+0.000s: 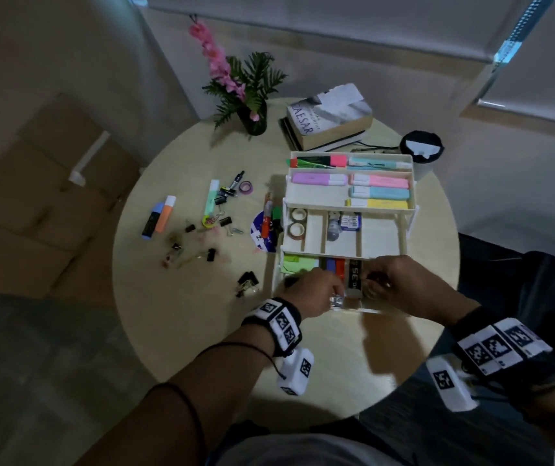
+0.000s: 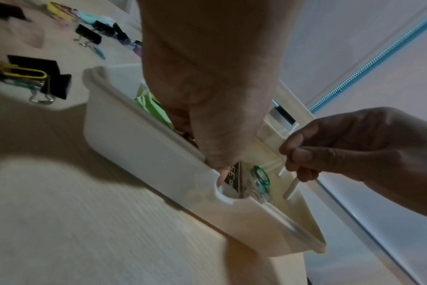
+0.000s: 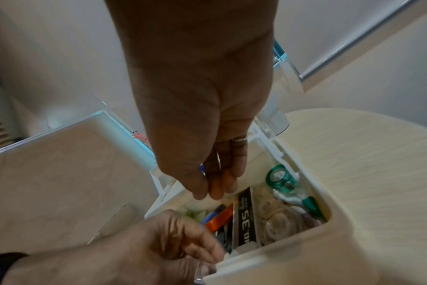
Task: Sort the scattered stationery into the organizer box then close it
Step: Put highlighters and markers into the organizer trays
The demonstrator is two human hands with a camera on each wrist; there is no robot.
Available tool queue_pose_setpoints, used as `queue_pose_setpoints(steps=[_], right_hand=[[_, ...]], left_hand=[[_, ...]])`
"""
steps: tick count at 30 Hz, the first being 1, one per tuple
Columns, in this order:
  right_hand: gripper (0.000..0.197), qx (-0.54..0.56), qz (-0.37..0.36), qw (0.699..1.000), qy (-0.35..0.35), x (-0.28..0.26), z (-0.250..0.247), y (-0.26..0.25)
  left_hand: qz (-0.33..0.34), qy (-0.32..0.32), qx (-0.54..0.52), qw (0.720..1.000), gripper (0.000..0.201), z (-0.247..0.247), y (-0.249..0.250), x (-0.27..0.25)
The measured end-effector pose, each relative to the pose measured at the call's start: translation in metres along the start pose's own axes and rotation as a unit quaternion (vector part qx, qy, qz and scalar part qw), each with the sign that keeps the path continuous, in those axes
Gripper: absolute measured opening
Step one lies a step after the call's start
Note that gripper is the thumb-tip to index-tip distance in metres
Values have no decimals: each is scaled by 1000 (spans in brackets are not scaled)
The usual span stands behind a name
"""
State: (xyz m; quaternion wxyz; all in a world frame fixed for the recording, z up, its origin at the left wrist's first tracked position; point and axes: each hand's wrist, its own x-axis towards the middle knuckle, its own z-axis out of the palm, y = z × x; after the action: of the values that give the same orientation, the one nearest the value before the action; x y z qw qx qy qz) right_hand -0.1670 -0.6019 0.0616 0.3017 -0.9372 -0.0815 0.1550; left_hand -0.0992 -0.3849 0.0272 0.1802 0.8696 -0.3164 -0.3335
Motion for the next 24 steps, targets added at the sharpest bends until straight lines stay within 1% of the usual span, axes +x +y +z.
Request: queue_pose_setpoints(steps=[2, 3, 4, 5, 6, 8, 9, 12, 15, 16, 18, 19, 21, 22, 24], right_hand=[[9, 0, -7, 1000, 5, 5, -3, -17], [18, 1, -13, 1000, 10, 8, -5, -27], [22, 1, -24, 1000, 14, 11, -6, -35], [15, -8, -18, 1000, 14, 17, -6, -45], [2, -15, -27, 999, 21, 25, -5, -50], [12, -33, -38, 998, 36, 43, -1, -64], [13, -37, -39, 998, 38, 54, 0, -74], [12, -28, -51, 997, 50, 88, 6, -108], [18, -13, -35, 998, 53, 124, 22, -141], [18, -4, -22, 999, 46, 138, 29, -151], [18, -1, 29, 1000, 10, 168, 44, -168], [18, -3, 59, 998, -16, 183, 53, -173], [21, 0, 135, 990, -40, 214, 69, -176], [33, 4, 177, 983, -44, 227, 76, -174], [78, -8, 250, 967, -45, 250, 85, -172]], left_hand=[[0, -3, -13, 1000, 45, -1, -2, -8], [5, -2, -28, 1000, 47, -2, -5, -13], [18, 2, -48, 999, 48, -2, -9, -18], [38, 16, -64, 997, 49, -4, -14, -25], [52, 36, -75, 995, 47, -7, -21, -32], [75, 93, -95, 988, 40, -13, -40, -51], [80, 121, -110, 983, 35, -16, -53, -62], [53, 180, -147, 971, 28, -29, -105, -90], [10, 231, -190, 954, 24, -45, -159, -112], [3, 250, -196, 948, 23, -51, -175, -119], [-9, 277, -201, 940, 23, -62, -203, -129], [-16, 283, -206, 937, 24, -67, -215, -134], [-25, 294, -216, 931, 25, -75, -235, -143], [-27, 297, -217, 930, 25, -78, -244, -147], [-34, 294, -215, 931, 26, -80, -258, -155]])
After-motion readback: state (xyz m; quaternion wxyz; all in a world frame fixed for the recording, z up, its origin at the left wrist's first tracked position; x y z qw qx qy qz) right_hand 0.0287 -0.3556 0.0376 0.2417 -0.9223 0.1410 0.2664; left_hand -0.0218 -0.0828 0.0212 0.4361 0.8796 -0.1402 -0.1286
